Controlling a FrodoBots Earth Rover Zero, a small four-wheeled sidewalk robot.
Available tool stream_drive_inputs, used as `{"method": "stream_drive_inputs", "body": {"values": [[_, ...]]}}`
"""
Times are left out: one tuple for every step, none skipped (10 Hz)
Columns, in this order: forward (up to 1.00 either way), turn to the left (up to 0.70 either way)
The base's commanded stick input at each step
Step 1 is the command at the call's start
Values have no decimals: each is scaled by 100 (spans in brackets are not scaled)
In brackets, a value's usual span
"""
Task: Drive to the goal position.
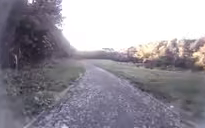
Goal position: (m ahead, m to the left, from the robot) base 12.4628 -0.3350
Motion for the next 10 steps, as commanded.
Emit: {"method": "stream_drive_inputs", "body": {"values": [[100,0],[100,0],[100,0],[100,0],[100,0],[100,0],[100,0],[100,25],[100,32],[100,0]]}}
